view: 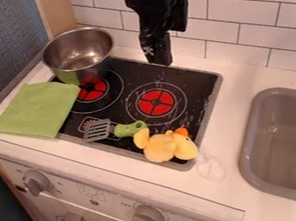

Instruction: Move the silver pot to the right side of the oven top

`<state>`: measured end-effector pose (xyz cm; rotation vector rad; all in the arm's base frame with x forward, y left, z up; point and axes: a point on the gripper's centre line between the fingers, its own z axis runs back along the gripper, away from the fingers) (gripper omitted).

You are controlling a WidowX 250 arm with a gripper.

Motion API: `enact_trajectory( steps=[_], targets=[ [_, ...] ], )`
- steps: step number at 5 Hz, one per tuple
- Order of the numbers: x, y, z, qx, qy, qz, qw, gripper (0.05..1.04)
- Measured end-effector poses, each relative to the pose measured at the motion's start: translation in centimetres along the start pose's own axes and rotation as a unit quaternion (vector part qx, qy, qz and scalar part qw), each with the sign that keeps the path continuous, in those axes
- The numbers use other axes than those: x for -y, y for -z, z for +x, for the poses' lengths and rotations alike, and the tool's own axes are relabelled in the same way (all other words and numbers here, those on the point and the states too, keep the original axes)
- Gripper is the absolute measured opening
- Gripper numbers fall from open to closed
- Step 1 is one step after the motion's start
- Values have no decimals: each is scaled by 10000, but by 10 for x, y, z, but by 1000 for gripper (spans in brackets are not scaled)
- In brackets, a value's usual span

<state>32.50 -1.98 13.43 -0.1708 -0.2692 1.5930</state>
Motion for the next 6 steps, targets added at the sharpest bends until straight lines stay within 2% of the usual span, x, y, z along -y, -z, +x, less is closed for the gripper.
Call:
enact_trajectory(
  steps=[1, 2, 3, 4, 5, 6],
  targets=[
    [-4, 9, -1, -11, 40, 158, 9999, 1001],
    [-2, 11, 14, -126, 119, 129, 9998, 1001],
    [10, 3, 19, -208, 573, -7, 9981, 1001],
    [24, 4, 22, -467, 1409, 215, 9887, 1001],
    [35, 6, 14, -745, 2569, 599, 9617, 1001],
    [39, -2, 2, -535, 3755, 744, 9223, 1001]
  ],
)
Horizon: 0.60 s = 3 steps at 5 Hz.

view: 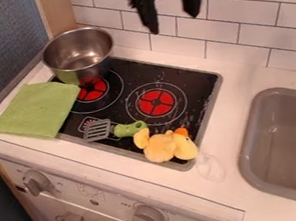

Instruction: Move the silver pot to the right side of the oven top

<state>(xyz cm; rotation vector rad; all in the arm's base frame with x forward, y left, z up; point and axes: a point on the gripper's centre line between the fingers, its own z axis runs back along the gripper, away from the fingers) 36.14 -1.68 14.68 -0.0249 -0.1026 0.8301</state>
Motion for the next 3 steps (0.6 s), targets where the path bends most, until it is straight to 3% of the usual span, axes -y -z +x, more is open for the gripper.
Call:
enact_trajectory(
  steps=[1, 2, 3],
  targets=[
    [-3, -4, 0, 307, 836, 492, 9948, 1001],
    [-4, 5, -6, 434, 1095, 632, 9910, 1001],
    [5, -11, -13, 1016, 1638, 439, 9803, 1001]
  ],
)
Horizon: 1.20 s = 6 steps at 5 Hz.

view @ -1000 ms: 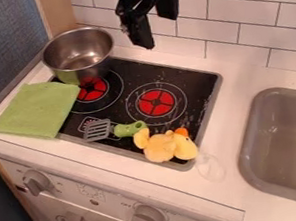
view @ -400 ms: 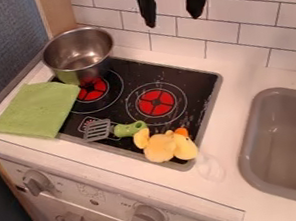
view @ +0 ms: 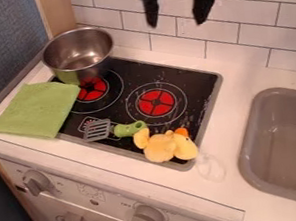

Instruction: Move the silver pot to the right side of the oven top

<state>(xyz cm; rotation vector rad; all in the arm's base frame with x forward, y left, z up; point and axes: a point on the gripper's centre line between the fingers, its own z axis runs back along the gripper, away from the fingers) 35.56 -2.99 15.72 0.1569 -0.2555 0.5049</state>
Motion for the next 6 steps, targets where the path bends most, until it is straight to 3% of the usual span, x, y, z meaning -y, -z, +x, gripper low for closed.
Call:
enact_trajectory(
  steps=[2, 3, 4, 6],
  targets=[
    [-2, 5, 2, 582, 350, -89, 9977, 1001],
    [-16, 17, 8, 699, 373, 99, 9968, 1001],
    [-32, 34, 15, 644, 256, 98, 9975, 1001],
    [-70, 78, 28, 119, 62, 335, 9993, 1001]
  ],
)
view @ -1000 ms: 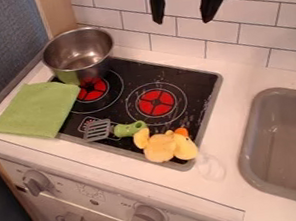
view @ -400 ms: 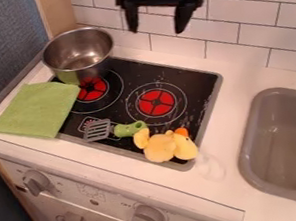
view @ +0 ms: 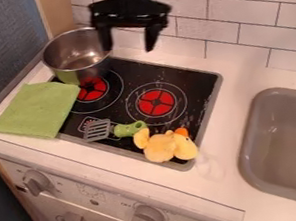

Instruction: Move the silver pot to the right side of the oven top

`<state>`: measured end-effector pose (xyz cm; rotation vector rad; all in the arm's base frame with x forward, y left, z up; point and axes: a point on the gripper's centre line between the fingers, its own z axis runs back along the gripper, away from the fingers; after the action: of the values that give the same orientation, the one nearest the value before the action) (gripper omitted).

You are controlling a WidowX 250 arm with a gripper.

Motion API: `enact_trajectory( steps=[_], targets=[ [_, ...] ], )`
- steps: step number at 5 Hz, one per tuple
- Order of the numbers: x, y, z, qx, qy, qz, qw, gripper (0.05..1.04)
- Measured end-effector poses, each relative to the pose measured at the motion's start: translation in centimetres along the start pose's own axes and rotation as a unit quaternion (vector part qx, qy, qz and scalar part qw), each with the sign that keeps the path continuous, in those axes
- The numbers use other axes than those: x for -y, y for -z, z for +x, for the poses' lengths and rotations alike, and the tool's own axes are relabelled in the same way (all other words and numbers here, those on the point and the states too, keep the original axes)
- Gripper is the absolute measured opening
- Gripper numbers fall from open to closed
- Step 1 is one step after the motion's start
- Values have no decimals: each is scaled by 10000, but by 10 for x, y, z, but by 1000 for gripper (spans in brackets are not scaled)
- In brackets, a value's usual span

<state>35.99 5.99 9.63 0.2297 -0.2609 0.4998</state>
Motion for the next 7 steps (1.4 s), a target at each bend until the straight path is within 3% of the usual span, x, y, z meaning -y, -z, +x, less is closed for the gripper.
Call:
enact_trajectory(
  steps=[1, 3, 4, 5, 7],
  targets=[
    [-6, 20, 6, -120, 67, 123, 9998, 1001],
    [-10, 49, 31, -51, 150, 235, 9996, 1001],
    [-8, 61, 39, -120, 168, 310, 9993, 1001],
    [-9, 77, 39, -341, 76, 316, 9989, 952],
    [-6, 90, 38, -456, 114, 236, 9986, 347]
  ],
)
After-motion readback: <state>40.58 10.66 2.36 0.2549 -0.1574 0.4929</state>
